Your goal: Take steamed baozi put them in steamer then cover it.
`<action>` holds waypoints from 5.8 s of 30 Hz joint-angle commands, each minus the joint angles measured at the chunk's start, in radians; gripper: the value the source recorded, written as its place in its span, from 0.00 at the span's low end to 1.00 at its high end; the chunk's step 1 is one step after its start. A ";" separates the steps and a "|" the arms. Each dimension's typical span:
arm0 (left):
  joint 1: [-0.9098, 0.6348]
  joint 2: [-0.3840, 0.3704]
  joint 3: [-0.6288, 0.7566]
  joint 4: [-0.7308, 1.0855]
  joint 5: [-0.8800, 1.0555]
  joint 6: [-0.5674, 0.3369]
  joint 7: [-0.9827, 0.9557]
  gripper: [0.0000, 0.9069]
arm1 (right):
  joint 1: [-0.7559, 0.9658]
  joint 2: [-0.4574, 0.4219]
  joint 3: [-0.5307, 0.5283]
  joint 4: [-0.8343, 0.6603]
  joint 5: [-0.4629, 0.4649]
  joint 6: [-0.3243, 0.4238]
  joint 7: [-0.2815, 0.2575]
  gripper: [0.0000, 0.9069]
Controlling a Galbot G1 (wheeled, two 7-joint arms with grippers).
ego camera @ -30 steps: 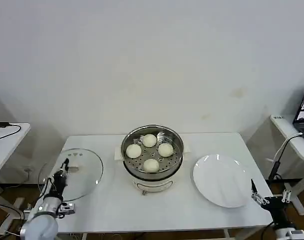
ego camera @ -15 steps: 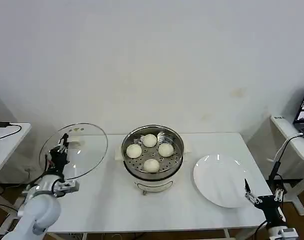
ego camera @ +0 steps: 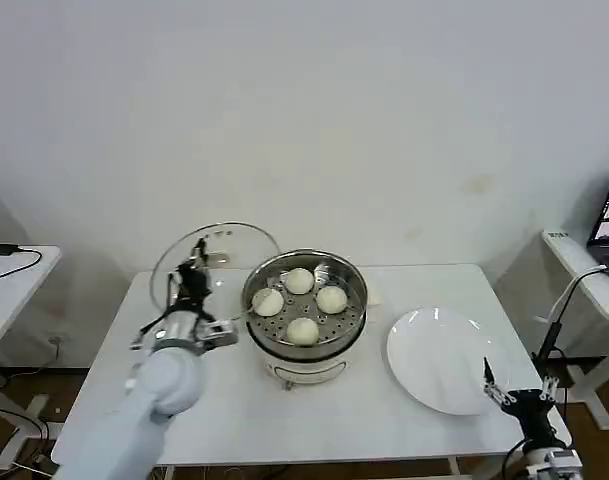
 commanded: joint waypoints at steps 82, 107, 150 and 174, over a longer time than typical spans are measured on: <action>-0.077 -0.437 0.201 0.266 0.447 0.083 0.152 1.00 | 0.002 0.033 -0.057 -0.047 -0.072 0.016 0.008 1.00; 0.145 -0.273 0.210 -0.121 0.284 0.045 0.081 1.00 | -0.007 0.048 -0.070 -0.045 -0.087 0.027 0.010 1.00; 0.950 -0.222 -0.617 -0.098 -1.235 -0.703 -0.361 1.00 | -0.175 0.007 -0.145 0.157 0.049 -0.110 0.007 1.00; 0.899 -0.248 -0.545 -0.064 -1.170 -0.728 -0.352 1.00 | -0.174 0.031 -0.172 0.154 0.007 -0.116 0.028 1.00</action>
